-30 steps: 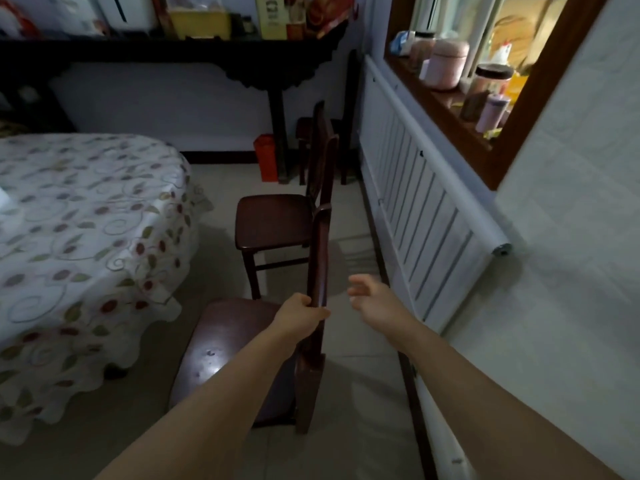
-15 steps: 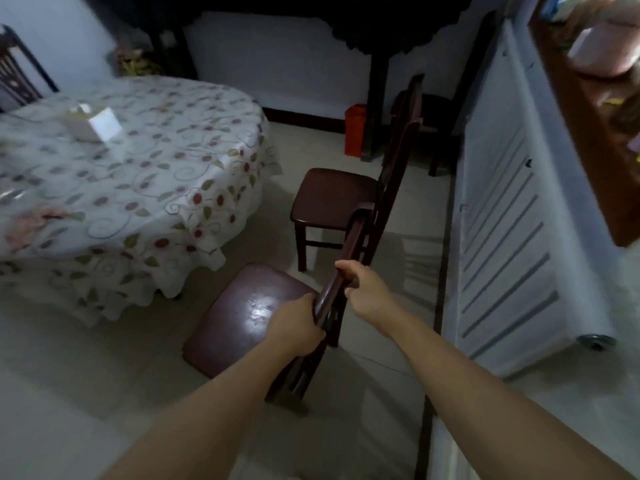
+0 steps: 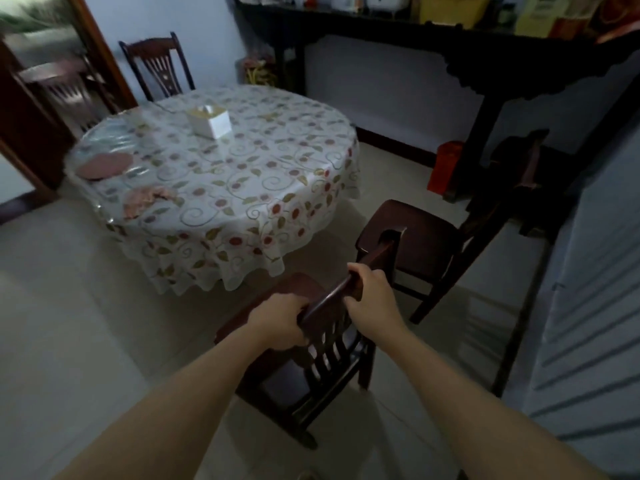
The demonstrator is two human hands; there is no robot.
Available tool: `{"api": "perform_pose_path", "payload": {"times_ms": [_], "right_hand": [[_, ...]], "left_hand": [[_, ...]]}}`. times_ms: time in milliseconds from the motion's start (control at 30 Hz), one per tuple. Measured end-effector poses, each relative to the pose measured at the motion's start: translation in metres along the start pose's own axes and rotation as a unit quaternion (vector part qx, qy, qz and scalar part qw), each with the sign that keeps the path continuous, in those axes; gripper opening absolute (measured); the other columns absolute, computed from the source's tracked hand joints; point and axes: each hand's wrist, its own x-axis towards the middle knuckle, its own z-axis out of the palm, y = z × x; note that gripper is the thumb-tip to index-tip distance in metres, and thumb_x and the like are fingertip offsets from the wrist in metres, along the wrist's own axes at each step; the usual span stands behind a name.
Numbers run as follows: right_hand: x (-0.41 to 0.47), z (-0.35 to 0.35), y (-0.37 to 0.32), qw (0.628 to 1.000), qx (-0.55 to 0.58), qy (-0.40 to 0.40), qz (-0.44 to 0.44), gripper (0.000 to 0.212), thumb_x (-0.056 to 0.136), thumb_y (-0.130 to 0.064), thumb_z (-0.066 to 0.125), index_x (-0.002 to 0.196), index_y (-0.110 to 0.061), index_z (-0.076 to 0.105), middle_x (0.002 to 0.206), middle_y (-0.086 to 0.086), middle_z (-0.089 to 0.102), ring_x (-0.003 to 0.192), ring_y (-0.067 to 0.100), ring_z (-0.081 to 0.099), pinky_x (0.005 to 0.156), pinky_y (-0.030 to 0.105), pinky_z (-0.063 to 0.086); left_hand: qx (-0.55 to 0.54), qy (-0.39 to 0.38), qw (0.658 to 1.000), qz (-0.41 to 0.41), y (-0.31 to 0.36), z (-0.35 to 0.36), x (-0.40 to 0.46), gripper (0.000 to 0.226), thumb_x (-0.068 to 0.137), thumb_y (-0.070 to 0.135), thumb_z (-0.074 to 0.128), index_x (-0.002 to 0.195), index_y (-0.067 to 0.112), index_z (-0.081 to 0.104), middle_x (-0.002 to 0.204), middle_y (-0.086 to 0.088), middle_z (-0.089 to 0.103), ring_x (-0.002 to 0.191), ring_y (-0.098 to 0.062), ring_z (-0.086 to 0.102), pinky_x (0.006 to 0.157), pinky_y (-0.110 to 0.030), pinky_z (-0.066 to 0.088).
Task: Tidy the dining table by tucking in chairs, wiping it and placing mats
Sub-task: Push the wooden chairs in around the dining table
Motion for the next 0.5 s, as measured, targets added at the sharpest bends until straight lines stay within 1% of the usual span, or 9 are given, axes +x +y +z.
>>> {"api": "perform_pose_path", "payload": {"times_ms": [67, 133, 200, 267, 333, 367, 433, 500], "right_hand": [[0.020, 0.002, -0.014, 0.998, -0.057, 0.020, -0.030, 0.058, 0.088, -0.013, 0.059, 0.140, -0.024, 0.035, 0.125, 0.002, 0.034, 0.098, 0.016, 0.051, 0.081, 0.031, 0.052], [0.044, 0.005, -0.028, 0.987, -0.139, 0.033, -0.068, 0.062, 0.086, -0.016, 0.062, 0.141, -0.023, 0.035, 0.130, 0.004, 0.030, 0.116, 0.022, 0.043, 0.092, 0.038, 0.049], [0.066, 0.009, -0.044, 0.970, -0.218, 0.038, -0.100, 0.067, 0.085, -0.019, 0.064, 0.144, -0.022, 0.032, 0.141, 0.008, 0.023, 0.129, 0.026, 0.029, 0.104, 0.038, 0.040], [0.086, 0.016, -0.061, 0.947, -0.289, 0.030, -0.134, 0.074, 0.083, -0.021, 0.067, 0.146, -0.024, 0.026, 0.151, 0.010, 0.012, 0.139, 0.030, 0.015, 0.112, 0.040, 0.027], [0.108, 0.024, -0.077, 0.926, -0.340, 0.010, -0.164, 0.081, 0.081, -0.020, 0.069, 0.147, -0.025, 0.022, 0.156, 0.009, 0.007, 0.143, 0.031, 0.006, 0.117, 0.042, 0.015], [0.118, 0.029, -0.084, 0.917, -0.356, 0.001, -0.179, 0.082, 0.080, -0.018, 0.070, 0.147, -0.024, 0.022, 0.156, 0.008, 0.007, 0.144, 0.030, 0.004, 0.118, 0.043, 0.011], [0.140, 0.039, -0.096, 0.903, -0.377, -0.015, -0.208, 0.080, 0.079, -0.013, 0.069, 0.145, -0.022, 0.026, 0.155, 0.006, 0.012, 0.145, 0.029, 0.003, 0.119, 0.044, 0.006], [0.160, 0.047, -0.102, 0.892, -0.388, -0.017, -0.231, 0.072, 0.079, -0.009, 0.067, 0.141, -0.019, 0.032, 0.153, 0.004, 0.020, 0.144, 0.027, 0.008, 0.118, 0.044, 0.005]], "left_hand": [[0.003, 0.032, 0.999, -0.006, -0.015, -0.020, 0.009, 0.044, 0.066, 0.028, 0.075, 0.109, 0.027, 0.063, 0.101, 0.004, 0.067, 0.096, -0.019, 0.063, 0.081, -0.038, 0.055], [0.010, 0.069, 0.997, -0.019, -0.030, -0.037, 0.018, 0.040, 0.069, 0.024, 0.073, 0.107, 0.027, 0.063, 0.100, 0.003, 0.065, 0.094, -0.019, 0.062, 0.075, -0.035, 0.054], [0.024, 0.113, 0.992, -0.043, -0.042, -0.052, 0.025, 0.031, 0.072, 0.020, 0.070, 0.102, 0.023, 0.063, 0.100, 0.002, 0.064, 0.093, -0.019, 0.061, 0.070, -0.033, 0.052], [0.038, 0.177, 0.981, -0.068, -0.054, -0.064, 0.032, 0.025, 0.074, 0.018, 0.066, 0.099, 0.022, 0.062, 0.100, 0.001, 0.064, 0.091, -0.020, 0.061, 0.066, -0.032, 0.050], [0.041, 0.231, 0.968, -0.094, -0.065, -0.074, 0.036, 0.023, 0.076, 0.018, 0.065, 0.099, 0.022, 0.060, 0.100, 0.001, 0.064, 0.092, -0.022, 0.062, 0.064, -0.032, 0.047], [0.044, 0.248, 0.962, -0.106, -0.070, -0.078, 0.038, 0.023, 0.078, 0.021, 0.066, 0.100, 0.022, 0.058, 0.099, 0.000, 0.064, 0.092, -0.023, 0.062, 0.063, -0.031, 0.045], [0.057, 0.260, 0.955, -0.128, -0.078, -0.086, 0.044, 0.029, 0.079, 0.028, 0.068, 0.103, 0.022, 0.053, 0.100, -0.001, 0.063, 0.093, -0.024, 0.062, 0.062, -0.031, 0.042], [0.070, 0.245, 0.957, -0.140, -0.082, -0.093, 0.053, 0.032, 0.078, 0.030, 0.069, 0.103, 0.022, 0.051, 0.102, -0.001, 0.062, 0.094, -0.024, 0.061, 0.062, -0.031, 0.040]]}}
